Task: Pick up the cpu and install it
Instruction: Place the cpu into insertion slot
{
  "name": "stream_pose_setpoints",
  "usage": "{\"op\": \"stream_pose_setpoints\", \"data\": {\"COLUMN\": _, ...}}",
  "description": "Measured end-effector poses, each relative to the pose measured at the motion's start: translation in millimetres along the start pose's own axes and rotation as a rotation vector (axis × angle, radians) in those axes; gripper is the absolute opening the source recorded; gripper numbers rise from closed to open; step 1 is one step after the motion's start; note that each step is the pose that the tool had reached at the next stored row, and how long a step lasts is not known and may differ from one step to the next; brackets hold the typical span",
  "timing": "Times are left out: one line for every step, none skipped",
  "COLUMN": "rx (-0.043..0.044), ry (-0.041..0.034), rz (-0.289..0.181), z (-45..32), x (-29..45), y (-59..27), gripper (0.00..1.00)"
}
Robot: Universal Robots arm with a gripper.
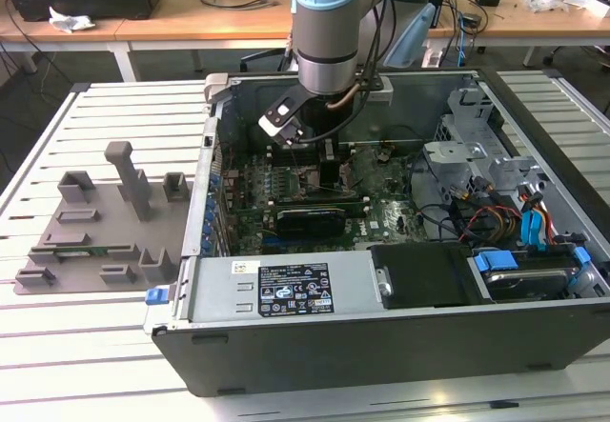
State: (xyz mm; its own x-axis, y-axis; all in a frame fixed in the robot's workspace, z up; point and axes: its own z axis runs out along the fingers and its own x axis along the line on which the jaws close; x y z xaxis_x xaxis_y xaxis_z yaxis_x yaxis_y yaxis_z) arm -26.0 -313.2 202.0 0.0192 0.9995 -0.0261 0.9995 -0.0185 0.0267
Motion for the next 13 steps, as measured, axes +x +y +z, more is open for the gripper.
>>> {"op": "stream_pose_setpoints", "data": {"rx": 0.0000, "ry": 0.0000, "rz": 0.000, "z": -0.1, "x": 0.0, "y": 0.0, "gripper": 0.62}}
{"op": "stream_pose_setpoints", "data": {"rx": 0.0000, "ry": 0.0000, "rz": 0.000, "z": -0.2, "x": 0.0, "y": 0.0, "gripper": 0.62}}
{"op": "stream_pose_setpoints", "data": {"rx": 0.0000, "ry": 0.0000, "rz": 0.000, "z": -0.3, "x": 0.0, "y": 0.0, "gripper": 0.60}}
{"op": "stream_pose_setpoints", "data": {"rx": 0.0001, "ry": -0.0001, "rz": 0.000, "z": -0.5, "x": 0.0, "y": 0.0, "gripper": 0.60}}
{"op": "stream_pose_setpoints", "data": {"rx": 0.0000, "ry": -0.0001, "rz": 0.000, "z": -0.6, "x": 0.0, "y": 0.0, "gripper": 0.53}}
{"op": "stream_pose_setpoints", "data": {"rx": 0.0000, "ry": 0.0000, "rz": 0.000, "z": -1.0, "x": 0.0, "y": 0.0, "gripper": 0.53}}
{"op": "stream_pose_setpoints", "data": {"rx": 0.0000, "ry": 0.0000, "rz": 0.000, "z": -1.2, "x": 0.0, "y": 0.0, "gripper": 0.53}}
{"op": "stream_pose_setpoints", "data": {"rx": 0.0000, "ry": 0.0000, "rz": 0.000, "z": -1.4, "x": 0.0, "y": 0.0, "gripper": 0.53}}
{"op": "stream_pose_setpoints", "data": {"rx": -0.0001, "ry": 0.0000, "rz": 0.000, "z": -1.6, "x": 0.0, "y": 0.1, "gripper": 0.53}}
{"op": "stream_pose_setpoints", "data": {"rx": 0.0000, "ry": 0.0000, "rz": 0.000, "z": -1.7, "x": 0.0, "y": 0.0, "gripper": 0.53}}
{"op": "stream_pose_setpoints", "data": {"rx": 0.0000, "ry": 0.0000, "rz": 0.000, "z": -2.0, "x": 0.0, "y": 0.0, "gripper": 0.53}}
{"op": "stream_pose_setpoints", "data": {"rx": 0.0000, "ry": 0.0000, "rz": 0.000, "z": -2.1, "x": -0.1, "y": 0.1, "gripper": 0.53}}
{"op": "stream_pose_setpoints", "data": {"rx": 0.0000, "ry": 0.0000, "rz": 0.000, "z": -2.2, "x": -0.1, "y": 0.1, "gripper": 0.55}}
